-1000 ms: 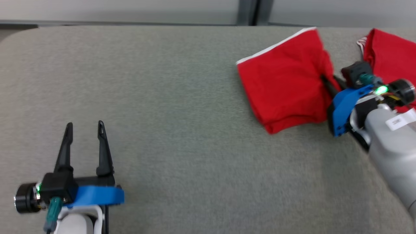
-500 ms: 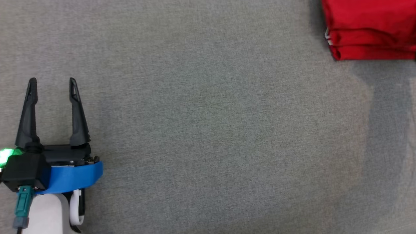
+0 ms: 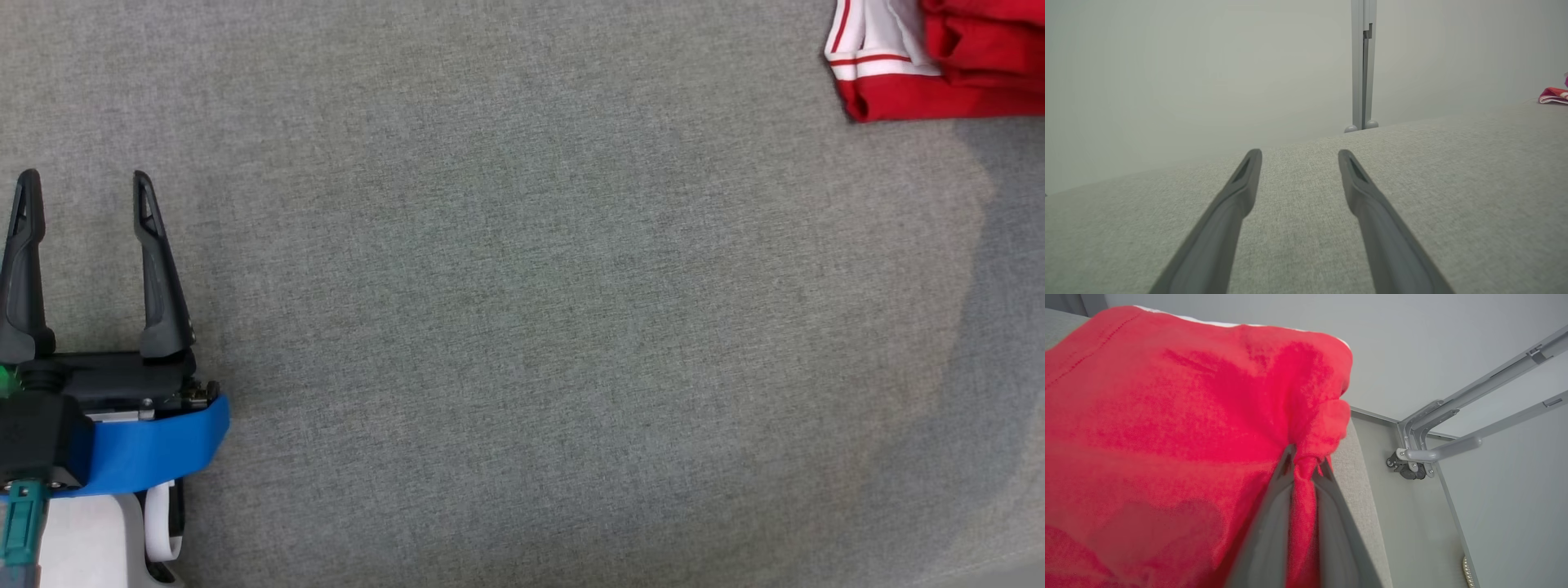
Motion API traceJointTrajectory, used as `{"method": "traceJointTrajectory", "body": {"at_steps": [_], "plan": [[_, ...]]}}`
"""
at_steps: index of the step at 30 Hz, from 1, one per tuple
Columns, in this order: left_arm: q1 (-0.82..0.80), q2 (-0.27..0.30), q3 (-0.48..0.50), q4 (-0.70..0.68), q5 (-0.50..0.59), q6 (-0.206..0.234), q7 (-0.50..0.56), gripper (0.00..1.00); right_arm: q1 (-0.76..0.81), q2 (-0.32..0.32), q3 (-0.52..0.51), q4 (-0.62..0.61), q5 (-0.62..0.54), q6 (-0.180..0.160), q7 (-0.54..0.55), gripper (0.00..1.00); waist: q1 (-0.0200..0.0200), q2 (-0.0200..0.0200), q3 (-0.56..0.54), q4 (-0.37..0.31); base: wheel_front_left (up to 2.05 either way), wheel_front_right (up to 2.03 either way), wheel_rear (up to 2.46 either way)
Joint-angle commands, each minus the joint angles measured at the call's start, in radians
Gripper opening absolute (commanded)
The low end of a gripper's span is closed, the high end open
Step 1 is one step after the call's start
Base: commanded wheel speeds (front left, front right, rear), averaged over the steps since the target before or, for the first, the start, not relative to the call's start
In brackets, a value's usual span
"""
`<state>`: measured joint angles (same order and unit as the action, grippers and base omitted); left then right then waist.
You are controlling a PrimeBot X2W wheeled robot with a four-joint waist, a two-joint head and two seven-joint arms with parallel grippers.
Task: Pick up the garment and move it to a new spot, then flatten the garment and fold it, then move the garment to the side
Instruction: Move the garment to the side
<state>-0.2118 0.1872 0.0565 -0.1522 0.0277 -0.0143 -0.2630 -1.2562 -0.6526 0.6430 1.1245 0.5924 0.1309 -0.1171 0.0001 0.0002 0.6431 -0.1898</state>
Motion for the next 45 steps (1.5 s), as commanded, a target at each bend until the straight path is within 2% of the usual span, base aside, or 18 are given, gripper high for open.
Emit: {"method": "traceJointTrajectory", "body": {"at_steps": [1, 2, 3, 4, 5, 13, 16, 18, 24, 29, 36, 37, 45], "plan": [[-0.022, 0.004, -0.002, -0.005, 0.003, 0.007, -0.002, 1.00, -0.019, 0.006, 0.005, 0.020, -0.005, 0.000, -0.001, 0.00, -0.0001, -0.0002, 0.006, 0.006, 0.00, 0.00, 0.00], [-0.025, 0.005, -0.003, -0.005, 0.001, 0.009, -0.002, 1.00, -0.025, 0.009, 0.007, 0.029, -0.010, 0.000, -0.001, 0.00, -0.0001, -0.0002, 0.008, 0.008, 0.00, 0.00, 0.00], [-0.027, 0.005, -0.006, -0.004, -0.001, 0.011, -0.002, 1.00, -0.038, 0.009, 0.005, 0.041, -0.014, 0.000, -0.012, 0.33, -0.0001, -0.0002, 0.009, 0.010, 0.00, 0.00, 0.00], [-0.029, 0.004, -0.009, -0.001, -0.002, 0.012, -0.002, 1.00, -0.047, 0.009, 0.002, 0.051, -0.018, 0.000, -0.023, 0.97, -0.0001, -0.0002, 0.008, 0.014, 0.00, 0.00, 0.00], [-0.031, 0.002, -0.013, 0.003, -0.005, 0.013, -0.002, 1.00, -0.049, 0.012, 0.000, 0.066, -0.021, 0.000, -0.031, 1.00, -0.0001, -0.0002, 0.004, 0.019, 0.00, 0.00, 0.00], [-0.003, -0.021, -0.023, 0.050, -0.031, 0.027, -0.002, 1.00, -0.021, 0.058, -0.023, 0.096, -0.049, 0.000, -0.137, 1.00, -0.0001, -0.0002, -0.097, 0.055, 0.00, 0.00, 0.00], [0.026, -0.032, -0.017, 0.069, -0.041, 0.034, -0.002, 1.00, 0.018, 0.087, -0.042, 0.056, -0.063, 0.000, -0.148, 1.00, -0.0001, -0.0002, -0.155, 0.068, 0.00, 0.00, 0.00], [0.044, -0.041, -0.017, 0.080, -0.047, 0.037, -0.002, 1.00, 0.046, 0.105, -0.074, -0.012, -0.076, 0.000, -0.149, 1.00, -0.0001, -0.0002, -0.190, 0.077, 0.00, 0.00, 0.00], [0.105, -0.061, -0.018, 0.127, -0.064, 0.031, -0.002, 1.00, 0.252, 0.183, -0.195, -0.222, -0.142, 0.000, -0.149, 1.00, -0.0001, -0.0002, -0.301, 0.114, 0.00, 0.00, 0.00], [0.152, -0.078, -0.023, 0.179, -0.077, 0.017, -0.002, 1.00, 0.461, 0.273, -0.295, -0.356, -0.199, 0.000, -0.149, 1.00, -0.0001, -0.0002, -0.385, 0.149, 0.00, 0.00, 0.00], [0.211, -0.090, -0.015, 0.257, -0.090, 0.005, -0.002, 1.00, 0.733, 0.389, -0.420, -0.475, -0.257, 0.000, -0.149, 1.00, -0.0001, -0.0002, -0.481, 0.184, 0.00, 0.00, 0.00], [0.211, -0.090, -0.015, 0.257, -0.090, 0.005, -0.002, 1.00, 0.733, 0.389, -0.420, -0.475, -0.257, 0.000, -0.149, 1.00, -0.0001, -0.0002, -0.481, 0.184, 0.00, 0.00, 0.00], [0.281, -0.100, 0.001, 0.324, -0.097, -0.005, -0.002, 1.00, 1.020, 0.494, -0.552, -0.594, -0.340, 0.000, -0.149, 1.00, -0.0001, -0.0002, -0.585, 0.202, 0.00, 0.00, 0.00]]}}
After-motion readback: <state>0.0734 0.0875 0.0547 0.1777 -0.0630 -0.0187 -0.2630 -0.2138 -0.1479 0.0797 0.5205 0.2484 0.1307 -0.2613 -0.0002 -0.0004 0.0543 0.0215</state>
